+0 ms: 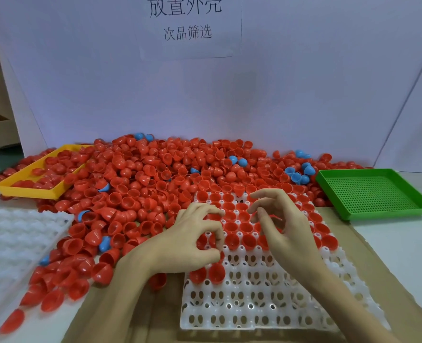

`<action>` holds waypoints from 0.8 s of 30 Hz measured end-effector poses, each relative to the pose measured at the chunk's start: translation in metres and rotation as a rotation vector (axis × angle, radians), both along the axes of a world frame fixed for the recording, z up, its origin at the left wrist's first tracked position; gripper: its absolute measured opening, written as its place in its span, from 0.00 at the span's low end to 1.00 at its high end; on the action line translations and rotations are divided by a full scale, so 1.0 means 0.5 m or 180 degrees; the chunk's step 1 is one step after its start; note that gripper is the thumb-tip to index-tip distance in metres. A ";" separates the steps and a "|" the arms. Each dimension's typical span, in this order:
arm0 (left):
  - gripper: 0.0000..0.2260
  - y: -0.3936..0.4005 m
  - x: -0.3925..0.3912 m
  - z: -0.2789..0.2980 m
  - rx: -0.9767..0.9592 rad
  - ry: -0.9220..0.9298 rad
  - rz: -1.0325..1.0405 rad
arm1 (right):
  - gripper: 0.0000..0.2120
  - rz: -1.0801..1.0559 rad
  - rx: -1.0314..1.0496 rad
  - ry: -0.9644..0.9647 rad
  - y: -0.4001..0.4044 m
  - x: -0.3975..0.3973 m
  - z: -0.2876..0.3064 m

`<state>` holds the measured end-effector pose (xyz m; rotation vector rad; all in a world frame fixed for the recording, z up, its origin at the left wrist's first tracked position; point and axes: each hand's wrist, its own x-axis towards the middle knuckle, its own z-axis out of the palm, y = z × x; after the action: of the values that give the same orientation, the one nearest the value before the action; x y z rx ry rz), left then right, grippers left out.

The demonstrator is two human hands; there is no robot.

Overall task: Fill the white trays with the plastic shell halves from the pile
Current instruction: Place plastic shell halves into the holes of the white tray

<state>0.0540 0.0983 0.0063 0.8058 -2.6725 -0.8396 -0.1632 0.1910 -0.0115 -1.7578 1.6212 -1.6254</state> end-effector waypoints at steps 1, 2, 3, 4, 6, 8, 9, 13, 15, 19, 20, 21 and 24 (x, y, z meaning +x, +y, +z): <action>0.02 -0.005 -0.001 -0.003 -0.0061 0.0133 0.0040 | 0.17 0.0014 0.0016 -0.0005 0.000 0.000 -0.001; 0.02 -0.010 -0.003 -0.008 -0.0205 0.0267 0.0117 | 0.17 0.0025 0.0034 0.0004 0.000 0.000 -0.001; 0.03 -0.017 -0.005 -0.014 -0.0377 0.0388 0.0232 | 0.17 0.0031 0.0058 0.0031 0.001 0.001 -0.001; 0.03 -0.024 -0.007 -0.021 -0.0532 0.0506 0.0379 | 0.17 0.0031 0.0091 0.0078 0.001 0.002 0.000; 0.04 -0.037 -0.011 -0.033 -0.0758 0.0732 0.0712 | 0.15 0.0022 0.0175 0.0222 0.000 0.001 0.006; 0.03 -0.048 -0.013 -0.041 -0.1081 0.0893 0.1025 | 0.13 -0.0018 0.0312 0.0459 -0.008 -0.005 0.016; 0.02 -0.052 -0.014 -0.044 -0.1251 0.0941 0.1163 | 0.12 -0.0046 0.0405 0.0618 -0.016 -0.011 0.021; 0.03 -0.064 -0.010 -0.050 -0.1461 0.0910 0.1486 | 0.10 -0.0289 0.0661 0.1166 -0.081 -0.029 0.035; 0.04 -0.068 -0.008 -0.056 -0.1484 0.0765 0.1492 | 0.10 -0.0526 0.0702 0.1347 -0.129 -0.043 0.037; 0.06 -0.066 -0.005 -0.062 -0.1607 0.0512 0.1353 | 0.09 -0.0636 0.0885 0.1744 -0.215 -0.079 0.046; 0.07 -0.067 -0.004 -0.063 -0.1661 0.0453 0.1303 | 0.09 -0.0556 0.1017 0.1921 -0.229 -0.088 0.047; 0.07 -0.068 -0.003 -0.064 -0.1686 0.0420 0.1261 | 0.09 -0.0470 0.1168 0.2103 -0.239 -0.096 0.046; 0.07 -0.072 0.000 -0.065 -0.1707 0.0419 0.1233 | 0.05 -0.0338 0.1418 0.2463 -0.248 -0.107 0.038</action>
<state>0.0537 0.0624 -0.0262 1.0233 -2.3329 -0.0710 -0.2167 0.0668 0.0077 -2.1802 2.1874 -0.5112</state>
